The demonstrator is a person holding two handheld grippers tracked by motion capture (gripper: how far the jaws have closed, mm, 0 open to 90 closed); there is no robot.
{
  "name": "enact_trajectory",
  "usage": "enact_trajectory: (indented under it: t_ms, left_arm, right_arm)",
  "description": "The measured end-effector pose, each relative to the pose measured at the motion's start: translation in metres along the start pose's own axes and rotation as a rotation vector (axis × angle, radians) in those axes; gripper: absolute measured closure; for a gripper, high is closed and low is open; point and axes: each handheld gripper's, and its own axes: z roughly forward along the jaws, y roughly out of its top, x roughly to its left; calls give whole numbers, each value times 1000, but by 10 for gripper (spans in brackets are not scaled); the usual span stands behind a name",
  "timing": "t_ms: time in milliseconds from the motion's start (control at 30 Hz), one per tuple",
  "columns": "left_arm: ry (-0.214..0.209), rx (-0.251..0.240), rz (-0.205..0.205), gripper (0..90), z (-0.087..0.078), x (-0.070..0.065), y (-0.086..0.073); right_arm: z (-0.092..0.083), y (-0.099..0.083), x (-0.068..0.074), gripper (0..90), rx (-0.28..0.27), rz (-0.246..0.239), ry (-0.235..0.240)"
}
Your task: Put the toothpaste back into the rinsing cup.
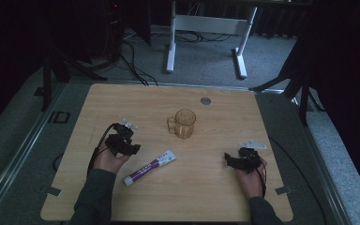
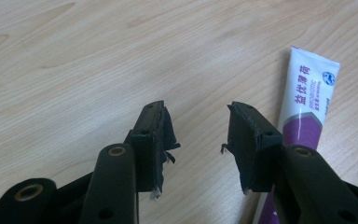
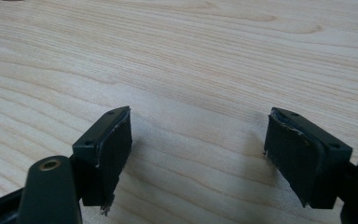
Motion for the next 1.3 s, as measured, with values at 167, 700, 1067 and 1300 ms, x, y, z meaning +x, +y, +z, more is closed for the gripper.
enact_trajectory:
  t_ms: [167,700,1067,1300]
  left_arm:
    - [-18,13,14,558,1,-2,-1]
    - [-22,60,38,549,-2,-10,1]
    - [-27,102,68,552,-3,-18,6]
    - [-31,122,78,560,0,-21,10]
  right_arm:
    - [0,0,0,229,0,0,0]
    - [0,0,0,229,0,-1,0]
    - [0,0,0,229,0,0,0]
    - [0,0,0,229,0,0,0]
